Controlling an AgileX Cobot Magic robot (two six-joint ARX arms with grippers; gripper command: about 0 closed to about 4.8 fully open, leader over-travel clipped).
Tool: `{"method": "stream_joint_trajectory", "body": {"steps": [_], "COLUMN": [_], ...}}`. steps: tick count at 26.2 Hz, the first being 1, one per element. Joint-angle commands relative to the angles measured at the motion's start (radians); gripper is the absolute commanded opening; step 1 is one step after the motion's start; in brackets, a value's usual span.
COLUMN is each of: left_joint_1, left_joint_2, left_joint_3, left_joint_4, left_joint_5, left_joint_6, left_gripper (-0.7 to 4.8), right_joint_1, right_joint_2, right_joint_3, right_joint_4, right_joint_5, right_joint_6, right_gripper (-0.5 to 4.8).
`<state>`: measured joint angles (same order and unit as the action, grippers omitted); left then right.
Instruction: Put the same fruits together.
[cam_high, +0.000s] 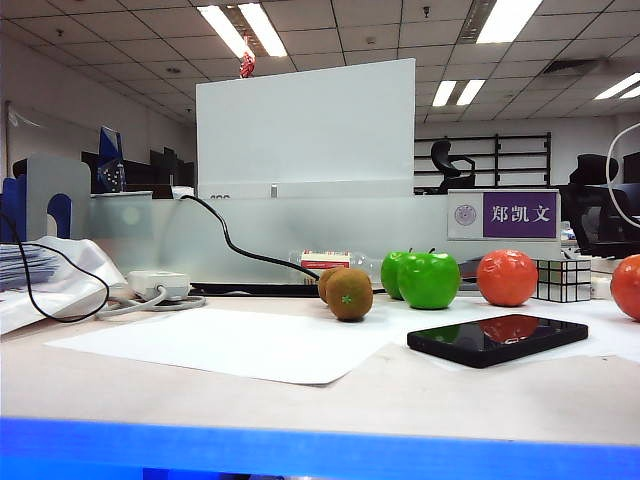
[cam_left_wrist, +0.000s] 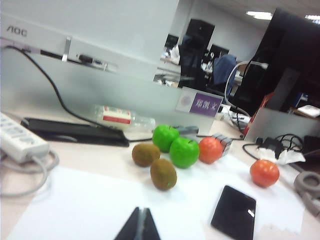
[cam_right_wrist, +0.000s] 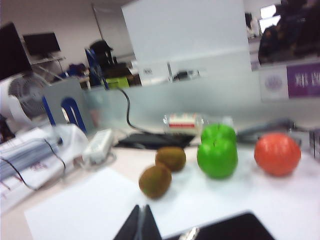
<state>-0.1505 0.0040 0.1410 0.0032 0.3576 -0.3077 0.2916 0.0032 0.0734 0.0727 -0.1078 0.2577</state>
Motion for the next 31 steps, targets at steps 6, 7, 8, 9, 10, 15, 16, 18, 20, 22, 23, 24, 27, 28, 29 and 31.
{"method": "stream_joint_trajectory", "body": {"steps": [6, 7, 8, 9, 10, 15, 16, 18, 20, 22, 23, 24, 27, 28, 29, 31], "left_joint_1": [0.000, 0.000, 0.000, 0.000, 0.000, 0.000, 0.000, 0.000, 0.000, 0.000, 0.000, 0.000, 0.000, 0.000, 0.000, 0.000], "left_joint_2": [-0.002, -0.002, -0.002, -0.002, -0.002, -0.001, -0.002, -0.002, -0.002, -0.002, -0.002, -0.002, -0.002, -0.002, -0.002, -0.002], "left_joint_3": [-0.063, -0.069, -0.074, -0.080, -0.087, -0.132, -0.132, -0.132, -0.132, -0.132, -0.132, -0.132, -0.132, -0.132, -0.132, -0.132], "left_joint_4": [0.064, 0.065, 0.066, 0.066, 0.066, 0.078, 0.069, 0.074, 0.083, 0.088, 0.088, 0.087, 0.087, 0.087, 0.087, 0.087], "left_joint_5": [-0.078, -0.100, -0.117, -0.131, -0.142, -0.188, -0.194, -0.194, -0.193, -0.194, -0.195, -0.198, -0.207, -0.208, -0.208, -0.208], "left_joint_6": [0.061, 0.073, 0.077, 0.089, 0.101, 0.136, 0.136, 0.137, 0.144, 0.161, 0.168, 0.177, 0.196, 0.202, 0.205, 0.216], "left_gripper": [-0.05, -0.05, -0.05, -0.05, -0.05, -0.05, -0.05, -0.05, -0.05, -0.05, -0.05, -0.05, -0.05, -0.05, -0.05, -0.05], "right_joint_1": [0.000, 0.000, 0.000, 0.000, 0.000, 0.000, -0.001, -0.001, -0.001, -0.001, -0.001, -0.001, -0.001, -0.001, -0.001, -0.001], "right_joint_2": [-0.002, -0.002, -0.002, -0.002, -0.002, -0.002, -0.002, -0.002, -0.002, -0.002, -0.002, -0.002, -0.002, -0.002, -0.002, -0.002], "right_joint_3": [-0.032, -0.032, -0.032, -0.032, -0.032, -0.033, -0.033, -0.033, -0.033, -0.036, -0.039, -0.043, -0.055, -0.057, -0.059, -0.060], "right_joint_4": [0.039, 0.037, 0.035, 0.034, 0.031, 0.005, 0.002, 0.001, -0.001, -0.001, -0.002, -0.003, -0.004, -0.004, -0.005, -0.004], "right_joint_5": [0.002, 0.003, 0.005, 0.005, 0.006, 0.056, 0.060, 0.061, 0.061, 0.061, 0.061, 0.061, 0.061, 0.061, 0.061, 0.065], "right_joint_6": [-0.109, -0.128, -0.142, -0.159, -0.172, -0.214, -0.214, -0.214, -0.214, -0.227, -0.240, -0.259, -0.266, -0.266, -0.266, -0.272], "right_gripper": [-0.06, -0.06, -0.06, -0.06, -0.06, -0.06, -0.06, -0.06, -0.05, -0.05, -0.05, -0.05, -0.05, -0.05, -0.06, -0.05]}}
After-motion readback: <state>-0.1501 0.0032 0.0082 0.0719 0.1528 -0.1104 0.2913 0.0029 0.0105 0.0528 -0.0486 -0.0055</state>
